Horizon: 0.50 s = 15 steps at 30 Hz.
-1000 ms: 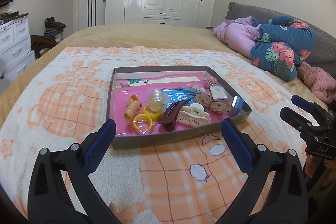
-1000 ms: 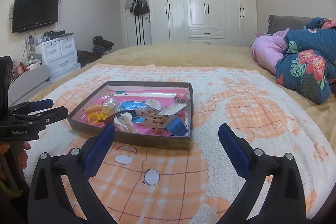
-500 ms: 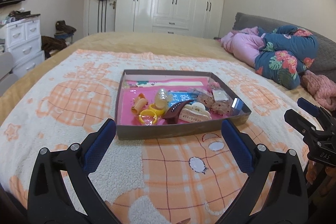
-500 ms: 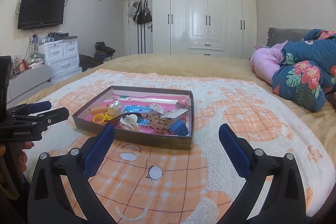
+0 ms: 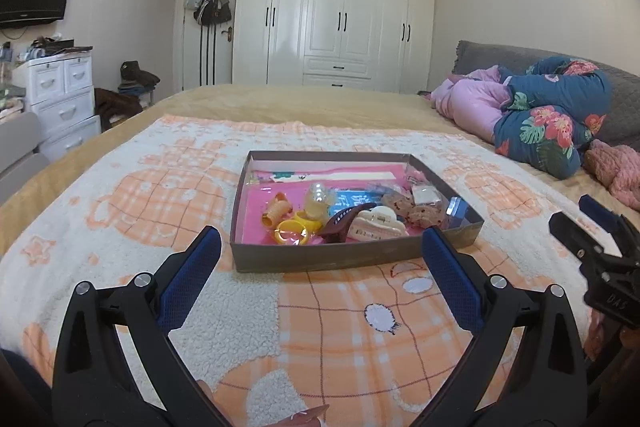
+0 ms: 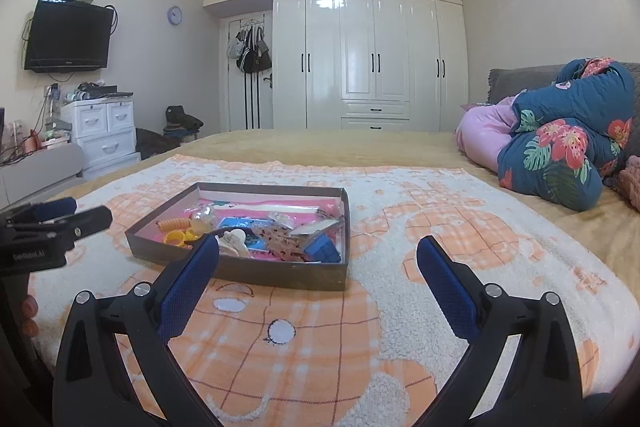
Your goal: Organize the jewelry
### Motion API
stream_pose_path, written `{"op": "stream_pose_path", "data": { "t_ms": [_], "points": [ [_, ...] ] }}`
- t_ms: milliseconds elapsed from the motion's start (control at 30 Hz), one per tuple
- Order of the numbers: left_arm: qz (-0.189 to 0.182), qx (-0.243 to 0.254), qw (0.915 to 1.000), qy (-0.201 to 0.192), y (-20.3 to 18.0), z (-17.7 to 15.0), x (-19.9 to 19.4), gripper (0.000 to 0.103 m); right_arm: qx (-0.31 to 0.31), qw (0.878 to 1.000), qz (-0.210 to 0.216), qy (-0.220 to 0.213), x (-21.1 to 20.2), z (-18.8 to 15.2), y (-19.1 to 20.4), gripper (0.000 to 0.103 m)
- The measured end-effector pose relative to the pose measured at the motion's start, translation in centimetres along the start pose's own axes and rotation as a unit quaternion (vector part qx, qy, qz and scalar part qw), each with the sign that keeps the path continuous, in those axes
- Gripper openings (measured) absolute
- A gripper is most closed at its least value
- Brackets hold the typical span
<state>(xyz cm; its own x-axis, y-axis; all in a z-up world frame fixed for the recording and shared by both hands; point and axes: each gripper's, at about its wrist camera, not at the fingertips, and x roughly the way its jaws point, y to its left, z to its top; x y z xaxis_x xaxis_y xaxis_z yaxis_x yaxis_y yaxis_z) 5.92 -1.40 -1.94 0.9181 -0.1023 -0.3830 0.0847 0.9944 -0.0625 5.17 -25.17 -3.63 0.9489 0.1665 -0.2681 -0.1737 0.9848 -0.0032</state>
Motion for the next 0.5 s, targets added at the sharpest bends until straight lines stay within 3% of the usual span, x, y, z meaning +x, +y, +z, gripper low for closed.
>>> {"op": "stream_pose_path", "data": {
  "t_ms": [500],
  "points": [
    [-0.002, 0.002, 1.0000, 0.001, -0.12, -0.19, 0.05, 0.092, -0.001, 1.000, 0.002, 0.006, 0.21, -0.34, 0.09, 0.097]
  ]
}}
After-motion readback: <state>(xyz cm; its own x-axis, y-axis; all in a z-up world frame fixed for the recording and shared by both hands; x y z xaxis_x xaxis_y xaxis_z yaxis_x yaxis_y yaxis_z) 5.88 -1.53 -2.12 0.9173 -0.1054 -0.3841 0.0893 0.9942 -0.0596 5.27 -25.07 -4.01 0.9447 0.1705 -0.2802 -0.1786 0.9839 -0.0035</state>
